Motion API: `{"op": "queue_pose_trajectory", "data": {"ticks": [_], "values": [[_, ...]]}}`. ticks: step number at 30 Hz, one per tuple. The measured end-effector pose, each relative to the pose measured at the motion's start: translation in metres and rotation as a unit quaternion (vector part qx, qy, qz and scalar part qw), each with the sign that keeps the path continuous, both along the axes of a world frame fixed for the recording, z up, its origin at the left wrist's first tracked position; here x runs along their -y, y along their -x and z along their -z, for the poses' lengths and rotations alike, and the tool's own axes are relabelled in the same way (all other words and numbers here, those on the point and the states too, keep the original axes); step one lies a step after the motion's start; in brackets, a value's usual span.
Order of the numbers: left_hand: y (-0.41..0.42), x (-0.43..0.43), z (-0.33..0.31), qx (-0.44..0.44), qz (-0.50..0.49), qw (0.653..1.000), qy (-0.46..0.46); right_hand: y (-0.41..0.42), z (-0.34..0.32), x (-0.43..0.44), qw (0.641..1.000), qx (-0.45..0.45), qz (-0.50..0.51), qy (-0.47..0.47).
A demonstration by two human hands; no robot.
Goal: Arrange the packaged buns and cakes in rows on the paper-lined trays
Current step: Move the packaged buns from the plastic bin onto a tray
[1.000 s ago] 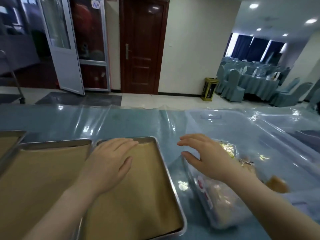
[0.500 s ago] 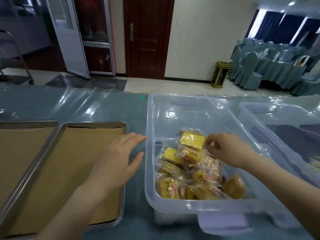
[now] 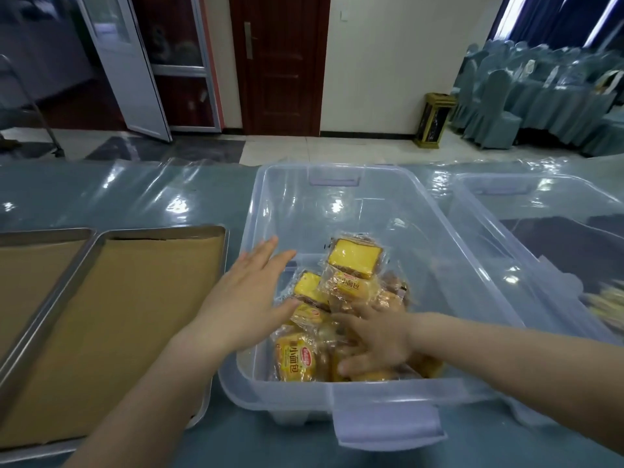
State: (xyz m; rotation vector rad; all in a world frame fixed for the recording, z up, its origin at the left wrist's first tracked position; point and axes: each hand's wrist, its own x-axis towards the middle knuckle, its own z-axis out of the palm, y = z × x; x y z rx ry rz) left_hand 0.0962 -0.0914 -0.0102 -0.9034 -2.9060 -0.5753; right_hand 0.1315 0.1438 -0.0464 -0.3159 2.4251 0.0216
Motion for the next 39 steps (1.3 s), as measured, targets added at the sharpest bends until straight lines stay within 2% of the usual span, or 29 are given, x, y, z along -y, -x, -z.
{"op": "queue_pose_trajectory", "data": {"ticks": [3,8,14,19,25,31,33,36,39], "values": [[0.0,-0.001,0.0,-0.01,0.005,1.0,0.016,0.003,0.016,-0.005,0.997,0.019,-0.052,-0.049],[0.001,-0.001,0.0,-0.012,0.009,1.0,0.02,0.009,0.024,-0.008,0.978,-0.039,-0.159,-0.129],[0.001,-0.002,-0.001,-0.012,0.008,1.0,0.027,0.013,0.034,-0.01,0.968,-0.052,-0.224,-0.097],[0.0,-0.002,-0.002,-0.008,0.007,0.999,0.048,0.008,0.04,-0.002,0.957,-0.123,-0.254,-0.062],[-0.002,-0.002,-0.004,-0.011,0.003,0.997,0.079,0.015,0.025,0.006,0.968,-0.094,-0.227,-0.054],[-0.001,-0.023,-0.007,-0.039,-0.038,0.964,0.261,0.029,0.002,-0.006,0.972,-0.113,-0.18,-0.098],[0.004,-0.048,-0.007,-0.03,-0.011,0.952,0.304,0.03,0.002,-0.006,0.977,-0.103,-0.161,-0.092],[0.014,-0.084,0.002,0.026,0.084,0.922,0.376,0.032,0.002,-0.007,0.977,-0.112,-0.153,-0.096],[0.018,-0.102,0.025,0.135,0.103,0.874,0.456,0.036,0.005,-0.012,0.972,-0.134,-0.146,-0.129]]}}
